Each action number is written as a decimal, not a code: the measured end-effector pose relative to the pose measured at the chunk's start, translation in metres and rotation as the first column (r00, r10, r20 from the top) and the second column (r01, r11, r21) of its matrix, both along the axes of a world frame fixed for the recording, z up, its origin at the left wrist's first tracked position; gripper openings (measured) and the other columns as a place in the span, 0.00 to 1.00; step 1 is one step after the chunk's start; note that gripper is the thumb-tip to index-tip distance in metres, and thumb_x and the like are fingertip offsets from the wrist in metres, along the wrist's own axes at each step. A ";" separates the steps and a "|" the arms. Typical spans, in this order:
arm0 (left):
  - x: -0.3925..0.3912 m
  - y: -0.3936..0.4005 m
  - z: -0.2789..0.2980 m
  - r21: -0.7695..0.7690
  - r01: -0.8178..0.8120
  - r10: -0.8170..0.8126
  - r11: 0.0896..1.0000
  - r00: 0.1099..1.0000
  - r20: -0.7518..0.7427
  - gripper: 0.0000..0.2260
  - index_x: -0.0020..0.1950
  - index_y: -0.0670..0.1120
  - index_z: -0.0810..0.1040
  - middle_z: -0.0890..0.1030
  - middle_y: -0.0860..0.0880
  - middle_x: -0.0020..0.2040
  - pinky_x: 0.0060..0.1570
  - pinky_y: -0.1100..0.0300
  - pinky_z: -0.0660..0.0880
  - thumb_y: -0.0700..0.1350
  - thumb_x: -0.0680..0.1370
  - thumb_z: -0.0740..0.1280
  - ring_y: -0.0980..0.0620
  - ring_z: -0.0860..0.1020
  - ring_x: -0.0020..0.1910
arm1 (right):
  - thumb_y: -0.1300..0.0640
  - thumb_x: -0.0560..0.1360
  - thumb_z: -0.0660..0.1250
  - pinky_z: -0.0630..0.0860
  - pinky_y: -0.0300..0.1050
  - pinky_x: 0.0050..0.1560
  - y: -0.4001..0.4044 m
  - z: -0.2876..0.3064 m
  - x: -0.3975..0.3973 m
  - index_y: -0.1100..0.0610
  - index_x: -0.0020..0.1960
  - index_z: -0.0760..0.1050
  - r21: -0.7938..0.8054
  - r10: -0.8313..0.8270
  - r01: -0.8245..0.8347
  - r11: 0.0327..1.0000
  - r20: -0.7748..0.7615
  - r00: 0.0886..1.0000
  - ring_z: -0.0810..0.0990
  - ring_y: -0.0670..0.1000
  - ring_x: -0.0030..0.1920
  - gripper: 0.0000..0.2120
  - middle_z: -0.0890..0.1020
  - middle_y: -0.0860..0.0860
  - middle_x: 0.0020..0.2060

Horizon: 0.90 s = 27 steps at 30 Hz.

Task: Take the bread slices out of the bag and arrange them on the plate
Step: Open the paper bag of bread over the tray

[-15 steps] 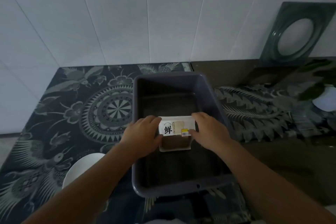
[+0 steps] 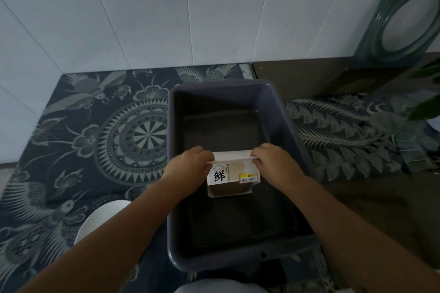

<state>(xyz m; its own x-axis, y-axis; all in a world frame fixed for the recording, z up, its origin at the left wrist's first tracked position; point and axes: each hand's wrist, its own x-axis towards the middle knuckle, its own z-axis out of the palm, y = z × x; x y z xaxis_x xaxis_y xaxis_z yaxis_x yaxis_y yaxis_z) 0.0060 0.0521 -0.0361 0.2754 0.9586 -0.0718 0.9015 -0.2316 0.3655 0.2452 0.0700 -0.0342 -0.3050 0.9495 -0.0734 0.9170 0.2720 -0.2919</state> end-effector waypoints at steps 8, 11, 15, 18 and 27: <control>-0.009 -0.021 0.000 0.063 0.019 -0.025 0.998 0.995 0.099 0.07 0.54 0.50 0.80 0.79 0.52 0.51 0.40 0.57 0.75 0.47 0.78 0.65 0.52 0.78 0.47 | 0.56 0.78 0.65 0.77 0.48 0.41 -0.014 0.005 0.006 0.56 0.48 0.80 0.027 0.101 -0.100 0.995 -0.038 0.994 0.78 0.51 0.42 0.07 0.79 0.51 0.44; -0.013 -0.036 0.003 0.085 0.017 -0.027 0.996 0.993 0.111 0.06 0.53 0.50 0.81 0.80 0.52 0.50 0.40 0.55 0.76 0.46 0.78 0.66 0.52 0.77 0.47 | 0.56 0.78 0.65 0.77 0.48 0.39 -0.026 0.007 0.006 0.56 0.48 0.81 0.037 0.131 -0.129 0.991 -0.052 0.990 0.78 0.51 0.41 0.06 0.79 0.51 0.44; -0.018 -0.060 0.005 0.083 0.000 -0.011 0.997 0.992 0.129 0.07 0.54 0.50 0.81 0.80 0.52 0.50 0.42 0.50 0.78 0.47 0.78 0.66 0.51 0.77 0.48 | 0.55 0.78 0.66 0.72 0.40 0.38 -0.048 0.005 0.005 0.55 0.49 0.81 0.025 0.157 -0.155 0.988 -0.073 0.985 0.76 0.47 0.40 0.06 0.79 0.49 0.44; -0.018 -0.077 0.004 0.081 0.014 -0.023 0.997 0.993 0.113 0.07 0.54 0.50 0.81 0.81 0.52 0.49 0.43 0.52 0.77 0.47 0.78 0.67 0.51 0.77 0.47 | 0.54 0.78 0.65 0.70 0.37 0.40 -0.063 0.004 0.006 0.53 0.51 0.81 -0.011 0.164 -0.165 0.986 -0.085 0.983 0.75 0.45 0.41 0.06 0.78 0.47 0.44; -0.016 -0.112 -0.001 0.059 0.010 -0.018 0.998 0.992 0.129 0.07 0.54 0.48 0.81 0.81 0.48 0.46 0.42 0.50 0.76 0.45 0.77 0.68 0.46 0.78 0.44 | 0.56 0.77 0.67 0.73 0.41 0.39 -0.099 -0.003 0.006 0.56 0.50 0.82 0.004 0.147 -0.147 0.989 -0.109 0.983 0.79 0.50 0.42 0.06 0.79 0.50 0.45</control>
<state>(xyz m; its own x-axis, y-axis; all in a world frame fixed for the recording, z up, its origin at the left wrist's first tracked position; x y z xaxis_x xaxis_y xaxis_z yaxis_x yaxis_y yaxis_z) -0.0101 -0.0598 -0.0368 0.2918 0.9562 0.0215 0.8442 -0.2681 0.4643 0.2508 -0.0294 -0.0374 -0.4476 0.8935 -0.0355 0.8297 0.4002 -0.3891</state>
